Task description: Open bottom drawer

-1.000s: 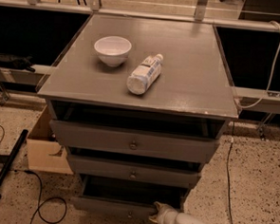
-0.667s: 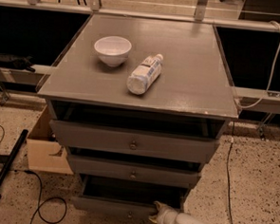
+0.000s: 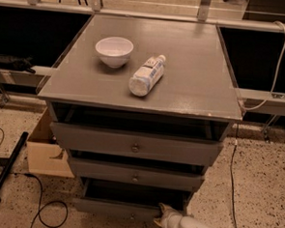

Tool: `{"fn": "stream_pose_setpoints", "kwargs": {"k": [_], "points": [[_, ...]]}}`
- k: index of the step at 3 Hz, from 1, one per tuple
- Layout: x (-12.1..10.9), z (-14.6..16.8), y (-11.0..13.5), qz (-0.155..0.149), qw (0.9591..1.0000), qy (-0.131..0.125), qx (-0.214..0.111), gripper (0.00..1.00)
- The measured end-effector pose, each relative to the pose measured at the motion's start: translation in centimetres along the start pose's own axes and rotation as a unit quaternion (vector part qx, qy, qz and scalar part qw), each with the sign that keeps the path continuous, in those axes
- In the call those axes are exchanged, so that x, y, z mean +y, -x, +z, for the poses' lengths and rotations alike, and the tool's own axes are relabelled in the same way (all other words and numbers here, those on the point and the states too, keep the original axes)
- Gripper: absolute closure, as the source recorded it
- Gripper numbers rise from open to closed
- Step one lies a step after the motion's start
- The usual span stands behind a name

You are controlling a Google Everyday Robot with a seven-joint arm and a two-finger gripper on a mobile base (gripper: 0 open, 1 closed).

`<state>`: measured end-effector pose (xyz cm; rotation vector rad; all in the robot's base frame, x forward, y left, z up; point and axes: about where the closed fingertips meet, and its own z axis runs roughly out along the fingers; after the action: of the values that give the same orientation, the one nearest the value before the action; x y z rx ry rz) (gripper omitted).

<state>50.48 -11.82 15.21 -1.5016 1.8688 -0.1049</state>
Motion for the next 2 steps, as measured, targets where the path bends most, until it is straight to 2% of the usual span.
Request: {"fn": "stream_pose_setpoints", "kwargs": {"k": [1, 2], "points": [[1.0, -1.0, -0.6, -0.003, 0.9998, 0.008, 0.017, 0.56], [3.1, -2.3, -1.7, 0.001, 0.9992, 0.023, 0.033, 0.56]]}}
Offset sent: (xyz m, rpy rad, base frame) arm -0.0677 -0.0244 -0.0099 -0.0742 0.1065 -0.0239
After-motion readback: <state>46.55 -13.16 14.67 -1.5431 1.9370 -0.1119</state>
